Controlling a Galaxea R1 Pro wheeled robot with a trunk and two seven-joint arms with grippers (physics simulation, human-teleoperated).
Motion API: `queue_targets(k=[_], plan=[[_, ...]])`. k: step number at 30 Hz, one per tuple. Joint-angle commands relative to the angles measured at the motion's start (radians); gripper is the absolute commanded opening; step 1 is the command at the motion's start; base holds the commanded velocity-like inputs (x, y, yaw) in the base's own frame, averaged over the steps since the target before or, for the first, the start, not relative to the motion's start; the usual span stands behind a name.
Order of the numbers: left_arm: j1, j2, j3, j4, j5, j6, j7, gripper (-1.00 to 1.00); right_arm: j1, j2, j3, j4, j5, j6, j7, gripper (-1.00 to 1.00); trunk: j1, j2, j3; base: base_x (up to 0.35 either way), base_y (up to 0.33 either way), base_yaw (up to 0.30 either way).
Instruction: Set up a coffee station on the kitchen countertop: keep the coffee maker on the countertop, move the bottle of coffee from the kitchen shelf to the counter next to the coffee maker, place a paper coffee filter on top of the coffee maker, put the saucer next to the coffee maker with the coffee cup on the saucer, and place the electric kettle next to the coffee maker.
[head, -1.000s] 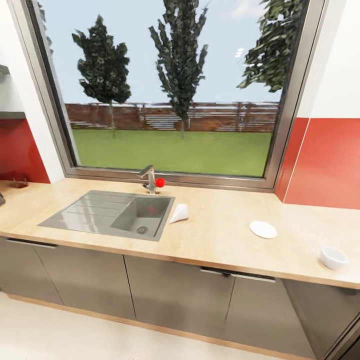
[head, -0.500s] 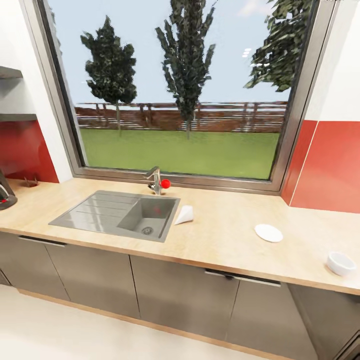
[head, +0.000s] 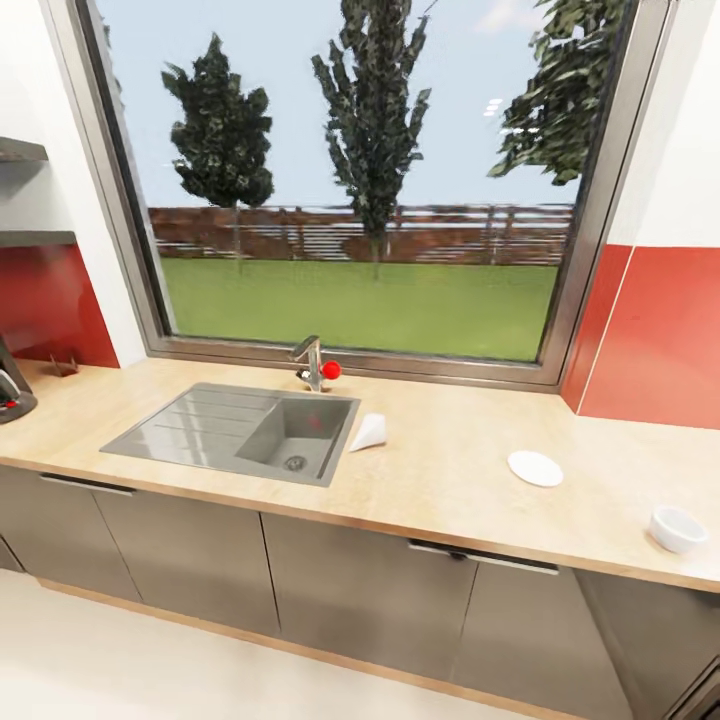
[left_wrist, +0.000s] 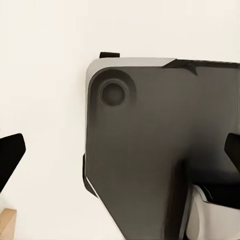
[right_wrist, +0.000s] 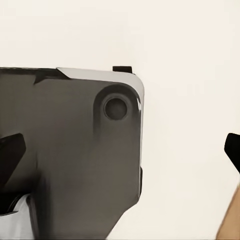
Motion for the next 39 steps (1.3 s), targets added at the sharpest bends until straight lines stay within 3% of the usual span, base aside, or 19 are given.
queue_targets(k=[1,31,39], plan=[[-0.001,-0.001,0.001,-0.002,0.005,0.000,0.000,1.00,0.000,0.000,0.000,0.000,0.000,0.000,0.000,1.00,-0.004,0.006,0.002,0.000,0.000,0.000],[-0.001,-0.002,0.000,0.000,0.003,0.000,0.000,1.00,0.000,0.000,-0.001,0.000,0.000,-0.004,0.001,1.00,-0.119,0.216,0.096,0.000,0.000,0.000],[-0.001,-0.002,-0.001,0.000,0.002,0.000,0.001,1.00,0.000,0.000,0.000,0.000,0.000,-0.004,0.001,1.00,-0.119,0.216,0.096,0.000,0.000,0.000]])
